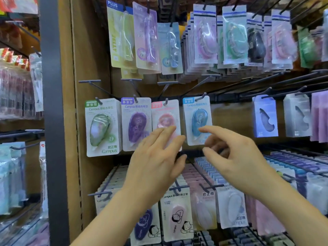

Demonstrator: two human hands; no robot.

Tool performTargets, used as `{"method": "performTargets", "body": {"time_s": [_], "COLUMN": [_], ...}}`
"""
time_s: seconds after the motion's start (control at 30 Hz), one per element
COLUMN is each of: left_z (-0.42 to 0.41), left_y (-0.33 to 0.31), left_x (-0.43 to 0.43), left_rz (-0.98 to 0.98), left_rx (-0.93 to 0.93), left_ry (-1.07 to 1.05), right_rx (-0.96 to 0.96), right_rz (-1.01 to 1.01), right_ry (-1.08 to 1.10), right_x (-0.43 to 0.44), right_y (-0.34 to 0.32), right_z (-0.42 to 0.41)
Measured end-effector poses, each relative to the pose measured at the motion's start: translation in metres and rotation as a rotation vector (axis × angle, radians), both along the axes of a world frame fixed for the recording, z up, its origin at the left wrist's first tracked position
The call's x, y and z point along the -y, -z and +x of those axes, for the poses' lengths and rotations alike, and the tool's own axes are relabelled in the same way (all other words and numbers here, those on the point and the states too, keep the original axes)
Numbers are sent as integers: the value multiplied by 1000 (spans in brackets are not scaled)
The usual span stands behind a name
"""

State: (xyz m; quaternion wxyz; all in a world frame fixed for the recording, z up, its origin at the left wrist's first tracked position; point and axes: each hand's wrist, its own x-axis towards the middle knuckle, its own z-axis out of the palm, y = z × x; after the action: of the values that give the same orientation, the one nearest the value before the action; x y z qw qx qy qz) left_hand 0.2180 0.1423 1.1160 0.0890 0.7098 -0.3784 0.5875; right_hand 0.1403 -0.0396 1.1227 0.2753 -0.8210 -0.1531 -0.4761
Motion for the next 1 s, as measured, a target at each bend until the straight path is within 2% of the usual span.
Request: {"method": "performTargets", "body": {"time_s": [0.13,0.2,0.33,0.43,0.73,0.9,1.0], "left_z": [-36,-57,-93,-113,-168,-197,-205], "left_y": [43,70,142,213,471,611,698], "left_x": [14,25,51,71,111,118,121], "left_rz": [5,37,181,300,381,403,413], "left_rx": [62,8,-238,-524,-1333,-1667,-1815], "left_ry": [156,248,352,364,177,66,-24], "right_rx": [-83,-161,-491,-739,-1351,-1565,-1606], "right_rz": [33,47,-4,28,254,462,557], "right_ry": [-140,-183,-202,-173,-10,123,243], "right_x": [21,34,73,113,204,206,194], "right_y": [26,46,107,173,470,653,732], "right_z": [-41,-62,-100,-120,-168,-215,-233]}}
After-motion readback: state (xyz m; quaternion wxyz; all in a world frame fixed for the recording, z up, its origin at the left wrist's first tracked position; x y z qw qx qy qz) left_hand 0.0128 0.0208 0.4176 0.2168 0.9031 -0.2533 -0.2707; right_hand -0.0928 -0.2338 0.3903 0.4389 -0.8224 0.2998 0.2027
